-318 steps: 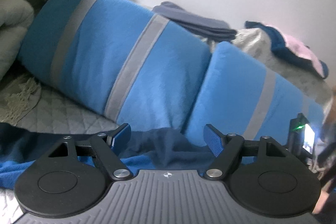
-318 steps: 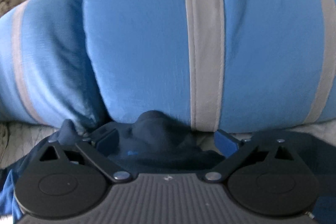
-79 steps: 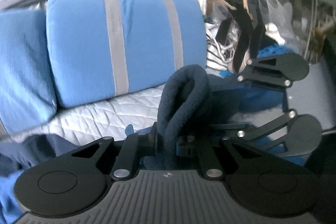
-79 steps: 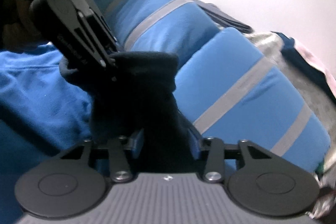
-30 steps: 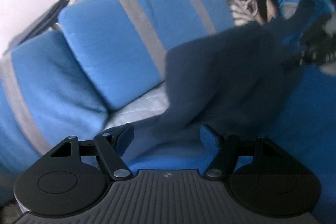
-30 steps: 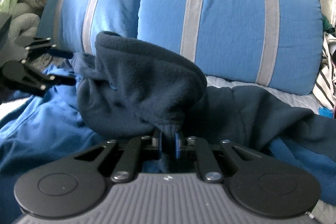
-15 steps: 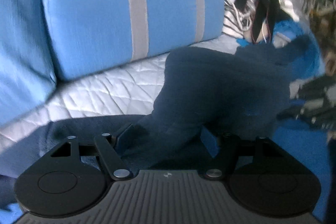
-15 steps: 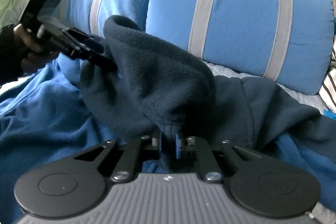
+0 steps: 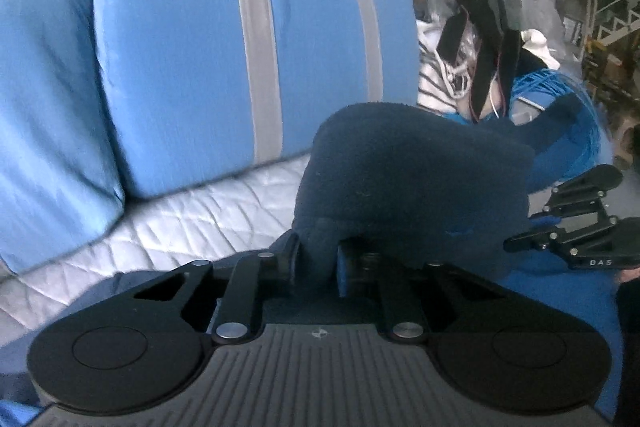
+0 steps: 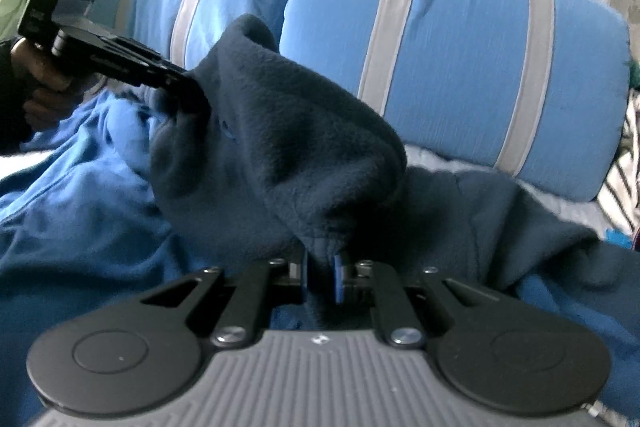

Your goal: Fold clothes

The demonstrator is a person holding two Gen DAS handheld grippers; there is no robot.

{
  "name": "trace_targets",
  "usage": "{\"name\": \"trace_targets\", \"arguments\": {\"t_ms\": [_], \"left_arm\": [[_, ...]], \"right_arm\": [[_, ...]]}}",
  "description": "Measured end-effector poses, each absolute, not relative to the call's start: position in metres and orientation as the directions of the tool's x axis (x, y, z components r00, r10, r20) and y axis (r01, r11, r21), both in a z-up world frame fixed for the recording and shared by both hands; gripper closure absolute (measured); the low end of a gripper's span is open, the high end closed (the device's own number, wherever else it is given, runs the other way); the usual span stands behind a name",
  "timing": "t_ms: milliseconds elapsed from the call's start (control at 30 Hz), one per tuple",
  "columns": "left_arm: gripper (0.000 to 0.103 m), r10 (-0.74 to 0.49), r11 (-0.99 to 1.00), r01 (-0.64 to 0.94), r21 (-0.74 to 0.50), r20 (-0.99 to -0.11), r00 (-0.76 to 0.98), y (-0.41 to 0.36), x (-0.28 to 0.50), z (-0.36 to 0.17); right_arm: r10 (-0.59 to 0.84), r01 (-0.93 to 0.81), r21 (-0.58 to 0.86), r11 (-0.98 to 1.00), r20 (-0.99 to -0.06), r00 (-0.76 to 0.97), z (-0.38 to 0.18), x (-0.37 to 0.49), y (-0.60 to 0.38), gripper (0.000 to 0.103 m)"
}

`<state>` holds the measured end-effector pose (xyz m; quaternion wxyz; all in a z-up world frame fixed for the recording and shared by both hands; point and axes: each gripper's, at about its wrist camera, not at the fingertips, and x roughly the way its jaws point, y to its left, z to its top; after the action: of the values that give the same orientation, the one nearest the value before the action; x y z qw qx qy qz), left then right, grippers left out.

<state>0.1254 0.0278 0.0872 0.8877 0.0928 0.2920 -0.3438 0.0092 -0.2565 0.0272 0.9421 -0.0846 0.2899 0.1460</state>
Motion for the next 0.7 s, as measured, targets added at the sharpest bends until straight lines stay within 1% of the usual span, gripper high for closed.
{"name": "trace_targets", "arguments": {"t_ms": [133,233,300,333,367,433,500,533,567,600,667,700], "left_arm": [[0.087,-0.489,0.8,0.598,0.039,-0.535,0.689,0.031,0.117,0.101],[0.089,-0.389,0.87,0.485,0.085,-0.485,0.783,0.035,0.118,0.113],[0.09,-0.301,0.912,0.389,0.132,-0.431,0.851,0.036,0.123,0.121],[0.09,-0.256,0.927,0.339,0.16,-0.393,0.883,0.036,0.126,0.126],[0.091,-0.215,0.939,0.288,0.186,-0.336,0.917,0.035,0.128,0.131],[0.091,-0.136,0.957,0.179,0.227,-0.19,0.972,0.034,0.13,0.14],[0.091,-0.071,0.954,0.089,0.285,-0.072,0.995,0.025,0.138,0.134],[0.091,-0.046,0.938,0.055,0.341,-0.034,0.998,0.019,0.146,0.123],[0.092,-0.03,0.918,0.04,0.394,-0.031,0.999,0.013,0.157,0.109],[0.092,-0.022,0.906,0.047,0.421,-0.064,0.998,0.01,0.172,0.094],[0.092,-0.006,0.89,0.074,0.449,-0.149,0.989,0.007,0.199,0.062],[0.092,0.006,0.879,0.079,0.471,-0.176,0.984,0.004,0.207,0.048]], "right_arm": [[0.208,-0.307,-0.121,0.944,-0.506,0.837,0.04,0.013,-0.247,0.09],[0.196,-0.297,-0.174,0.939,-0.439,0.877,0.055,0.031,-0.235,0.09],[0.185,-0.284,-0.215,0.934,-0.386,0.904,0.07,0.054,-0.226,0.091],[0.18,-0.274,-0.237,0.932,-0.354,0.918,0.078,0.068,-0.221,0.091],[0.169,-0.259,-0.263,0.929,-0.319,0.932,0.087,0.081,-0.217,0.091],[0.143,-0.218,-0.311,0.925,-0.245,0.959,0.101,0.106,-0.207,0.091],[0.111,-0.165,-0.353,0.921,-0.167,0.98,0.11,0.131,-0.199,0.09],[0.087,-0.139,-0.366,0.92,-0.155,0.984,0.104,0.146,-0.195,0.09],[0.061,-0.113,-0.378,0.919,-0.145,0.987,0.098,0.162,-0.191,0.09],[0.042,-0.101,-0.369,0.924,-0.165,0.985,0.086,0.178,-0.19,0.09],[0.016,-0.106,-0.334,0.937,-0.261,0.965,0.056,0.212,-0.192,0.09],[-0.003,-0.104,-0.34,0.935,-0.299,0.954,0.041,0.224,-0.19,0.09]]}}
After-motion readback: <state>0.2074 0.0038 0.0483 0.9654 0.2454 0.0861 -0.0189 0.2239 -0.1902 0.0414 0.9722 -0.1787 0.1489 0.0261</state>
